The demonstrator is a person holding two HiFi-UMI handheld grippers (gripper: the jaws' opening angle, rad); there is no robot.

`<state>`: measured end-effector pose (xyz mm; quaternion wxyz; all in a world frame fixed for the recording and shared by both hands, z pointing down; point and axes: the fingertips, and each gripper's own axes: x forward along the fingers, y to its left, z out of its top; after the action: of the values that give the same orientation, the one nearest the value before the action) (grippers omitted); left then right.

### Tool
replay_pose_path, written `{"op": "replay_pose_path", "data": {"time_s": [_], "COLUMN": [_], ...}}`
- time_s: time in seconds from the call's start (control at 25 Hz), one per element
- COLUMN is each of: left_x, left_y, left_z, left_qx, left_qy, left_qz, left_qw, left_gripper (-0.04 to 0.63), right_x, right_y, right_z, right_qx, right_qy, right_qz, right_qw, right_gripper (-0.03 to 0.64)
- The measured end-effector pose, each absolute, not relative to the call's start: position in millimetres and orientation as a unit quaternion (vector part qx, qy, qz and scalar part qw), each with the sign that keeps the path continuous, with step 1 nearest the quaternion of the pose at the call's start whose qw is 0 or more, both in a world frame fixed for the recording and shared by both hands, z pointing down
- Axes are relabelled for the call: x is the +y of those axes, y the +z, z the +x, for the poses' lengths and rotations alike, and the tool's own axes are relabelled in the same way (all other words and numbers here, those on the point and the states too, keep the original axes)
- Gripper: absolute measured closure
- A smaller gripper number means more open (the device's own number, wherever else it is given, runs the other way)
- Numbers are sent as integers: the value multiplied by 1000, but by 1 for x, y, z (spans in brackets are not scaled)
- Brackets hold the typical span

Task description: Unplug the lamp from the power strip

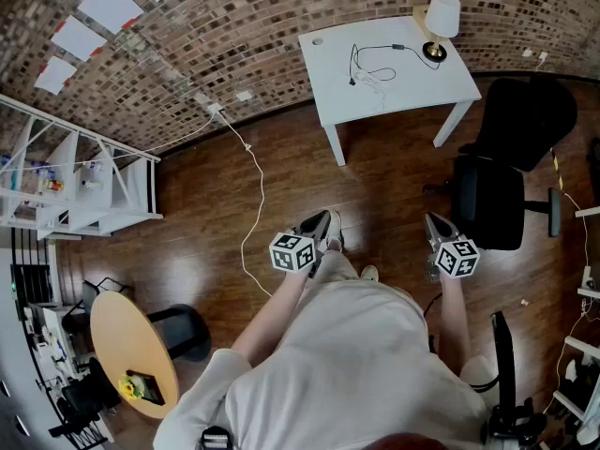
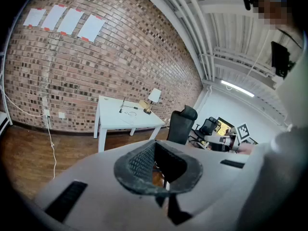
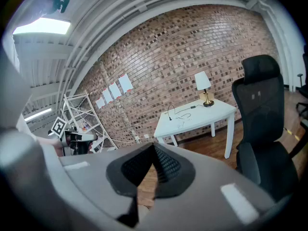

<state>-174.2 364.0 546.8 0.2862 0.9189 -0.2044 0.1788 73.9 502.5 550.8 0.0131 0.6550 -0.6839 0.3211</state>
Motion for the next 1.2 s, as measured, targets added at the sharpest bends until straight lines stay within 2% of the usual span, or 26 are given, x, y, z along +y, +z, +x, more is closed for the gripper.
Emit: {"op": "replay_pose_path", "data": {"time_s": [0.52,1.2], "left_x": [210,69], "left_y": [551,560], "left_z": [-144,-122], "left_qx": [-176,-92], "left_qy": [184,180], "left_qz": [924,945], "left_qw": [285,258], "left_gripper": [592,592], "right_x": [351,209], "right_y": [537,544], "right_z": [84,90], "right_qx": [-676,-641], "right_qy": [305,296], "right_qz": [669,708], "right_qw": [39,29], "right_gripper": [627,627]}}
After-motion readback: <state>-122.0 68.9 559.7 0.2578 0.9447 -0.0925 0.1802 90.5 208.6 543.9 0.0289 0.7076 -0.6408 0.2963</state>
